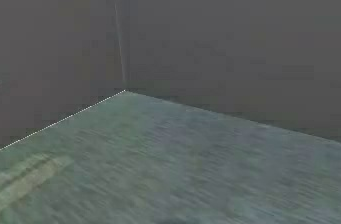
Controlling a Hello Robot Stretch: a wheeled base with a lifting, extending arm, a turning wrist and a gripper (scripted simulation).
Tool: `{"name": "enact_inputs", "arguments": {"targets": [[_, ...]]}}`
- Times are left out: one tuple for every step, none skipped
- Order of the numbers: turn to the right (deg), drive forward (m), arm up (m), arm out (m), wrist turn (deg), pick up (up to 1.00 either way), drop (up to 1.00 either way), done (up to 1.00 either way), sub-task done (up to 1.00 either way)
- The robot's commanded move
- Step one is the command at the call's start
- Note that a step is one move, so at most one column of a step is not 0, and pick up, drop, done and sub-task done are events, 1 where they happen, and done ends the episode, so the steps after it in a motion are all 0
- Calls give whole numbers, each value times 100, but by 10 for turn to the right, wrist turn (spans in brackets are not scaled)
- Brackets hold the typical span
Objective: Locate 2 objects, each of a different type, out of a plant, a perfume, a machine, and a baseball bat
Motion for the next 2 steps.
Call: {"name": "enact_inputs", "arguments": {"targets": [[450,0,0,0,0,0,0,0,0],[450,0,0,0,0,0,0,0,0]]}}
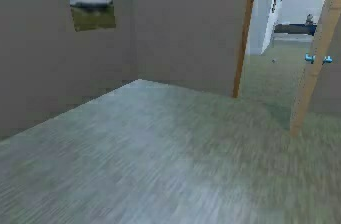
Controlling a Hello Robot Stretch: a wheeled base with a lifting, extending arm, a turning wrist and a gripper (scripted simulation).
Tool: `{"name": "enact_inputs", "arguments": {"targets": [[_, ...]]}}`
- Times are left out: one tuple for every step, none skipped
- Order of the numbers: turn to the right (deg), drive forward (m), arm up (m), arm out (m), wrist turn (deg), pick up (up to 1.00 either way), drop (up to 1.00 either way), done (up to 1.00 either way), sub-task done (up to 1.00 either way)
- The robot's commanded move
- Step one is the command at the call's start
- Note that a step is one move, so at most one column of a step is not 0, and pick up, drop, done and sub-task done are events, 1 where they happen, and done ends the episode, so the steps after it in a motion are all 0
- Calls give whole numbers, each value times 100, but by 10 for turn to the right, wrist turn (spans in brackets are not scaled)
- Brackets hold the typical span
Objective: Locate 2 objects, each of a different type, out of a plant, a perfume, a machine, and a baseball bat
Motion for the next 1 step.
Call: {"name": "enact_inputs", "arguments": {"targets": [[210,0,0,0,0,0,0,0,0]]}}
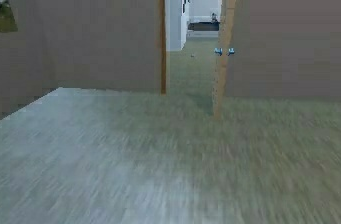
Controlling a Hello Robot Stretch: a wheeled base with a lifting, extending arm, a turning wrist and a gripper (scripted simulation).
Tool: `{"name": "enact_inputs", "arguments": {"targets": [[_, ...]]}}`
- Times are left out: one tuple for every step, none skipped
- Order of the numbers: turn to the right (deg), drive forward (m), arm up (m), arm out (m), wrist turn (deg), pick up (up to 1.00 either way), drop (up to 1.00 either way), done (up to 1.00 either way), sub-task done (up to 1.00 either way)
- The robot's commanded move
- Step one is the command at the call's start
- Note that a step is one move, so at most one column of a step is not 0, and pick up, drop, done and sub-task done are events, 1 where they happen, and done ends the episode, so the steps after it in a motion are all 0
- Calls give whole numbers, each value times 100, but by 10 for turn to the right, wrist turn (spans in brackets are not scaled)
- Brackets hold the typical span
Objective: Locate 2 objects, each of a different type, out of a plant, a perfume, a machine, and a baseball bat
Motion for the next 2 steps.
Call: {"name": "enact_inputs", "arguments": {"targets": [[0,100,0,0,0,0,0,0,0],[30,0,0,0,0,0,0,0,0]]}}
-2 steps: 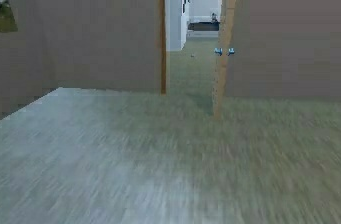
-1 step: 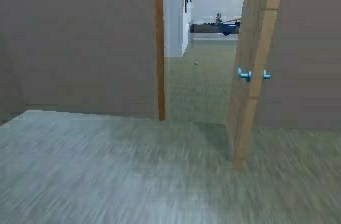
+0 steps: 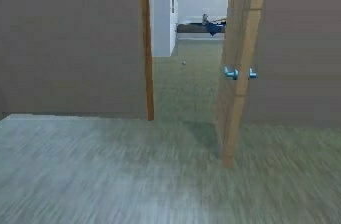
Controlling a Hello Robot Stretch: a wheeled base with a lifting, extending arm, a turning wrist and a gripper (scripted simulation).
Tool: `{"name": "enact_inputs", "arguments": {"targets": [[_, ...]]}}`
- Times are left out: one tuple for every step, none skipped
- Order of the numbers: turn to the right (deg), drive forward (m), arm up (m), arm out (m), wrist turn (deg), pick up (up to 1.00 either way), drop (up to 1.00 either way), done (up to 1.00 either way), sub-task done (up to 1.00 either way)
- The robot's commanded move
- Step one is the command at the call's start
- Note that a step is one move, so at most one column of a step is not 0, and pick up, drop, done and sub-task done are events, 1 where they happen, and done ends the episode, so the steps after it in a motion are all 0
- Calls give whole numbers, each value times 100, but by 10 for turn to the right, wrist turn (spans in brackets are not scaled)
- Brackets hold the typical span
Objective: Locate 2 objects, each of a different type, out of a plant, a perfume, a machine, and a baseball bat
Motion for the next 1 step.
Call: {"name": "enact_inputs", "arguments": {"targets": [[0,100,0,0,0,0,0,0,0]]}}
